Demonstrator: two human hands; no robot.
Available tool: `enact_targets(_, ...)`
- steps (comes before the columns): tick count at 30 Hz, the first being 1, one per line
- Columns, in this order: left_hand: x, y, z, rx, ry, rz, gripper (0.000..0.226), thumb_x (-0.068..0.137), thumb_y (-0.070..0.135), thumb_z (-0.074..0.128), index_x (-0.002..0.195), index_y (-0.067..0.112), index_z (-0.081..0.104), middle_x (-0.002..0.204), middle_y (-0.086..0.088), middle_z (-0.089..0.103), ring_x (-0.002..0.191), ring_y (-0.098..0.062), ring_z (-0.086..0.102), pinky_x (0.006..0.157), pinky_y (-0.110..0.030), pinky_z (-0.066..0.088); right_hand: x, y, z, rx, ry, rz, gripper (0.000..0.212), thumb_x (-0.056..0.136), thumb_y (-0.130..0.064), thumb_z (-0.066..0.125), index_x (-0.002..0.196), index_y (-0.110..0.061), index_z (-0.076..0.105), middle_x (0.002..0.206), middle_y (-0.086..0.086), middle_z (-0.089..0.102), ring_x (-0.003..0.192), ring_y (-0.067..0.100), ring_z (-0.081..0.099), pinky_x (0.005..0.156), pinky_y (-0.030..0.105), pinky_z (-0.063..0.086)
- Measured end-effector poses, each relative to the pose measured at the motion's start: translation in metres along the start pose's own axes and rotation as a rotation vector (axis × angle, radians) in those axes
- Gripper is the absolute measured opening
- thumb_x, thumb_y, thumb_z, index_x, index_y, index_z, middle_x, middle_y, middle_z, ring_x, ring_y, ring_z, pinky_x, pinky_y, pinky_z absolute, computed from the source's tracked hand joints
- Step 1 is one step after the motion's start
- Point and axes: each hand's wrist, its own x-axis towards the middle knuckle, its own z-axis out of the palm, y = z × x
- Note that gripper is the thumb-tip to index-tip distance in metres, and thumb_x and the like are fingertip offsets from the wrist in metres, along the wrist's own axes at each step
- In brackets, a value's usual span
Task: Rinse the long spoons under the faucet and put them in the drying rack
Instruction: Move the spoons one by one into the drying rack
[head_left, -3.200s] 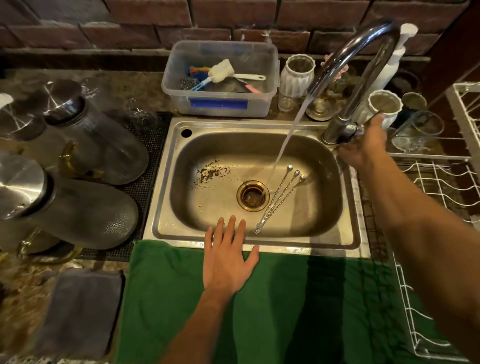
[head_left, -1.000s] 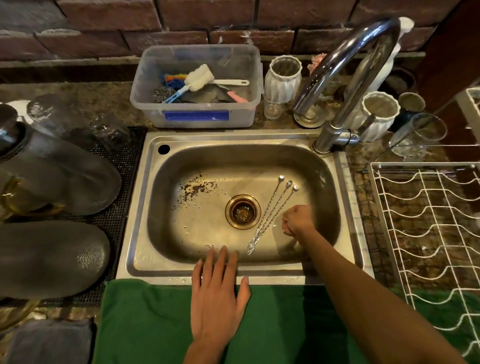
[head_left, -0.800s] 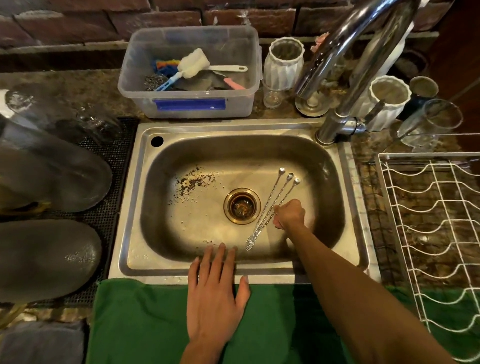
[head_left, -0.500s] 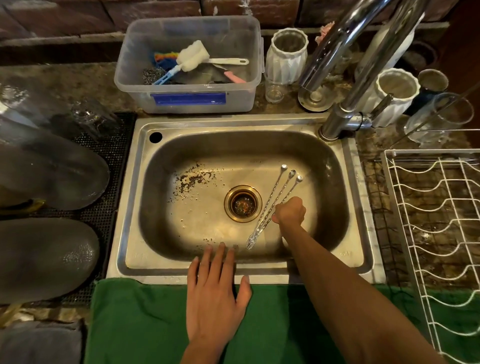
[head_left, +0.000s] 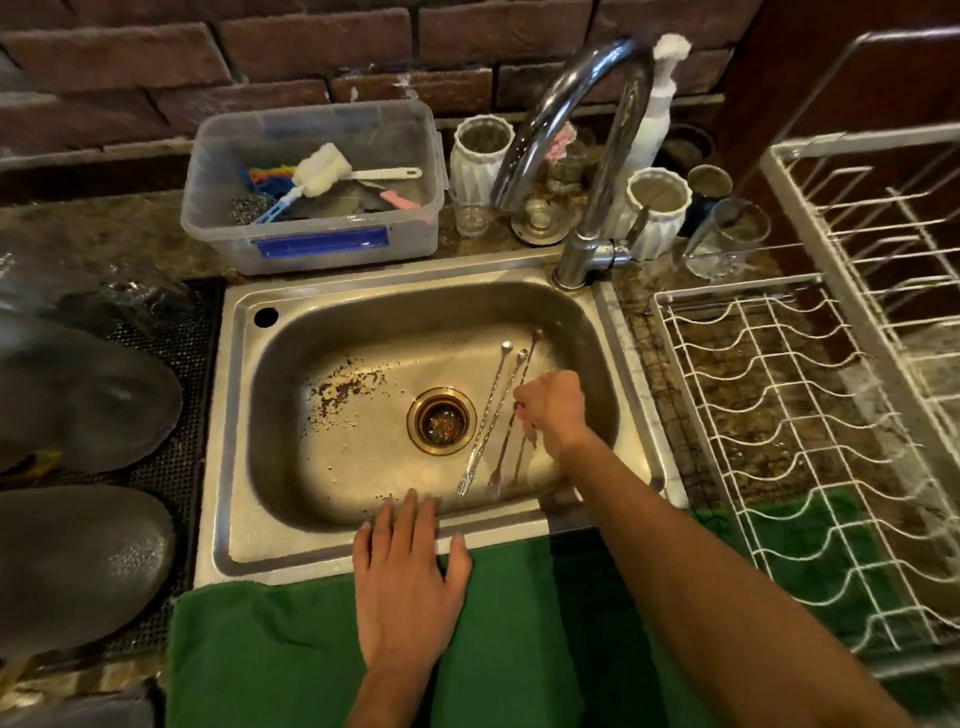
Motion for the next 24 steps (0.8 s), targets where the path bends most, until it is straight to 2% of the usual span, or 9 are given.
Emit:
enact_targets(4,-0.001,0.006,-0.008,0.014,-0.040,0.011,0.067,0.098,0.057,0.022,0.148,0.021,0.047,0.154,-0.006,0.049,0.145,-0.029,0.040,0.120,-0.051,0.024,-0.063,-0.011,-0.055,0.048,-0.020,-0.096,0.016,0.089,-0.005,0.064,0.074,-0.006,0.068,0.067,0.006,0.064,0.054,0.012,0.056,0.051,0.024,0.046)
enact_targets(7,-0.003,0.011,-0.013,0.013,-0.025,0.027,0.064,0.097,0.051,0.023,0.148,0.019,0.048,0.156,-0.011,0.045,0.147,-0.034,0.036,0.119,-0.056,0.023,-0.120,-0.021,-0.106,-0.002,-0.011,-0.201,0.012,0.090,-0.003,0.066,0.088,0.008,0.071,0.071,0.011,0.066,0.056,0.011,0.058,0.053,0.023,0.047)
enact_targets(10,-0.003,0.032,-0.018,-0.028,0.024,0.095,0.064,0.097,0.043,0.024,0.147,0.013,0.049,0.154,-0.019,0.046,0.146,-0.040,0.036,0.118,-0.060,0.026,-0.180,-0.039,-0.163,-0.008,0.023,-0.339,0.009,0.091,-0.004,0.067,0.088,0.003,0.071,0.070,0.008,0.067,0.053,0.008,0.059,0.049,0.020,0.048)
enact_targets(12,-0.001,0.059,-0.023,-0.031,0.013,0.177,0.068,0.096,0.045,0.015,0.153,0.017,0.040,0.159,-0.015,0.038,0.150,-0.037,0.029,0.121,-0.056,0.021,-0.219,-0.049,-0.199,0.053,0.051,-0.421,0.007,0.090,-0.005,0.069,0.084,-0.004,0.072,0.070,0.005,0.070,0.052,0.006,0.062,0.049,0.017,0.050)
enact_targets(15,0.001,0.108,-0.021,0.007,-0.035,0.364,0.071,0.094,0.053,0.004,0.158,0.026,0.017,0.166,-0.007,0.016,0.154,-0.030,0.010,0.123,-0.051,0.006,-0.263,-0.059,-0.250,0.134,0.082,-0.493,0.007,0.088,-0.005,0.069,0.082,-0.006,0.072,0.066,0.001,0.072,0.051,0.006,0.063,0.047,0.016,0.050)
enact_targets(17,0.002,0.134,-0.016,0.019,-0.065,0.449,0.066,0.098,0.056,0.019,0.158,0.027,0.022,0.165,-0.008,0.019,0.153,-0.030,0.015,0.123,-0.052,0.010,-0.274,-0.061,-0.281,0.116,0.159,-0.511,0.006,0.088,-0.005,0.070,0.082,-0.004,0.072,0.063,0.000,0.072,0.050,0.006,0.062,0.046,0.017,0.050)
enact_targets(19,0.000,0.155,-0.011,0.016,-0.068,0.522,0.065,0.098,0.057,0.024,0.153,0.026,0.039,0.161,-0.010,0.034,0.149,-0.033,0.031,0.122,-0.051,0.016,-0.273,-0.058,-0.309,0.039,0.257,-0.499,0.007,0.088,-0.005,0.070,0.083,-0.001,0.072,0.059,0.000,0.070,0.049,0.007,0.062,0.046,0.019,0.049)
enact_targets(22,-0.001,0.175,-0.006,0.018,-0.093,0.589,0.082,0.096,0.064,0.002,0.148,0.023,0.050,0.155,-0.013,0.044,0.142,-0.038,0.043,0.121,-0.046,-0.004,-0.257,-0.051,-0.341,-0.141,0.311,-0.435,0.010,0.091,-0.006,0.069,0.082,0.000,0.070,0.063,0.005,0.070,0.050,0.009,0.063,0.049,0.023,0.052)
enact_targets(24,-0.002,0.180,-0.002,0.013,-0.127,0.591,0.082,0.095,0.066,0.004,0.147,0.022,0.050,0.154,-0.013,0.045,0.141,-0.039,0.044,0.120,-0.046,-0.009,-0.242,-0.046,-0.354,-0.298,0.306,-0.387,0.011,0.092,-0.009,0.068,0.083,-0.002,0.071,0.069,0.009,0.072,0.053,0.010,0.064,0.053,0.026,0.055)
